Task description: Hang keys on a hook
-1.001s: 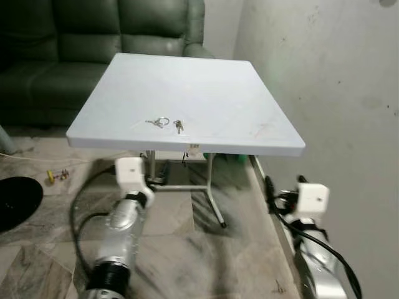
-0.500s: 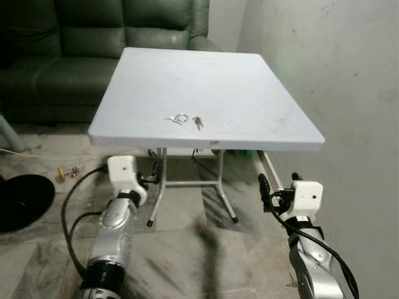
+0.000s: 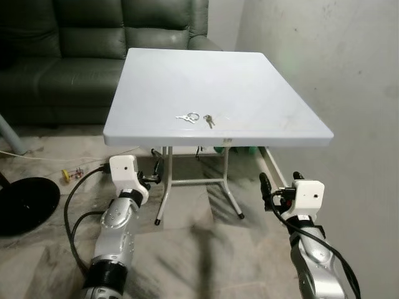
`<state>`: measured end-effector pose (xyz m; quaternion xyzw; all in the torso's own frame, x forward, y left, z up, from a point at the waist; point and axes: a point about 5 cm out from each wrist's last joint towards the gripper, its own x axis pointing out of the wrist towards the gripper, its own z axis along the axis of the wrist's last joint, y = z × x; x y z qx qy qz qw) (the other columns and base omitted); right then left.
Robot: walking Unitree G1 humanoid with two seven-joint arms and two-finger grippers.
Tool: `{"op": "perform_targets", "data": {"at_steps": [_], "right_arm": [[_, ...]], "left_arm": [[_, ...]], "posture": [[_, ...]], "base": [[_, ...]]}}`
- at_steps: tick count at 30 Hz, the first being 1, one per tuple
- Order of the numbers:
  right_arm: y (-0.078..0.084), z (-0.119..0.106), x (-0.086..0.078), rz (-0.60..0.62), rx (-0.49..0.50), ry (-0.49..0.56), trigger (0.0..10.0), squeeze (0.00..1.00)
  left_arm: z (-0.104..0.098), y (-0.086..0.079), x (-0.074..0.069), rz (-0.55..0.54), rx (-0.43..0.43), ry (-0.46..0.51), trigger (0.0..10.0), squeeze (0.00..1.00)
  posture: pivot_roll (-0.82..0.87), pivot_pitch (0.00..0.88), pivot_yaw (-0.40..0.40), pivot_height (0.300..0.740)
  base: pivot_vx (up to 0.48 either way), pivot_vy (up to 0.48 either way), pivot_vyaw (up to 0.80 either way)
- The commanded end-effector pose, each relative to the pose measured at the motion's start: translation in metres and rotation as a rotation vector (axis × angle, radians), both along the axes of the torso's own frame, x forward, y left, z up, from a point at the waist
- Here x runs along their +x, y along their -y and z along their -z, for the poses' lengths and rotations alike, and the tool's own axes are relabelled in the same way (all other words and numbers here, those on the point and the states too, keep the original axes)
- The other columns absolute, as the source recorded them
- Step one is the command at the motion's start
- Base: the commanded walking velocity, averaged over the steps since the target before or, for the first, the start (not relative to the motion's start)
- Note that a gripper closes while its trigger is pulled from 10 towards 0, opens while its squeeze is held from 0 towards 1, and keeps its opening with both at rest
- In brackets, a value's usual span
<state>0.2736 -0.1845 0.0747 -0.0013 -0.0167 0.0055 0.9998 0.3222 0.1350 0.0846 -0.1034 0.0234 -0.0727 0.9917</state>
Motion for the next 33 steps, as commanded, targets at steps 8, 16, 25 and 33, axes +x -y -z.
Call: {"op": "perform_targets", "data": {"at_steps": [8, 16, 25, 33], "right_arm": [[-0.0032, -0.0059, 0.0026, -0.008, 0.008, 0.025, 10.0, 0.0], [-0.004, -0.005, 0.0028, -0.014, 0.008, 0.023, 10.0, 0.0], [-0.0047, -0.0047, 0.0023, -0.016, 0.008, 0.022, 10.0, 0.0], [-0.0054, -0.0039, 0.001, -0.018, 0.01, 0.021, 10.0, 0.0]], "left_arm": [[-0.0012, -0.0042, 0.0024, -0.016, 0.02, -0.01, 10.0, 0.0], [0.0002, -0.0032, 0.0035, 0.002, 0.023, -0.036, 10.0, 0.0], [-0.0005, -0.0024, 0.0029, 0.009, 0.046, -0.023, 10.0, 0.0], [0.0002, -0.0008, 0.0019, 0.023, 0.075, -0.022, 10.0, 0.0]], "posture": [[0.05, 0.0, -0.065, 0.74], [0.05, 0.0, -0.063, 0.74], [0.05, 0.0, -0.062, 0.74], [0.05, 0.0, -0.06, 0.74]], "base": [[0.0, 0.119, 0.0], [0.0, 0.0, 0.0], [0.125, 0.0, 0.0], [0.327, 0.0, 0.0]]}}
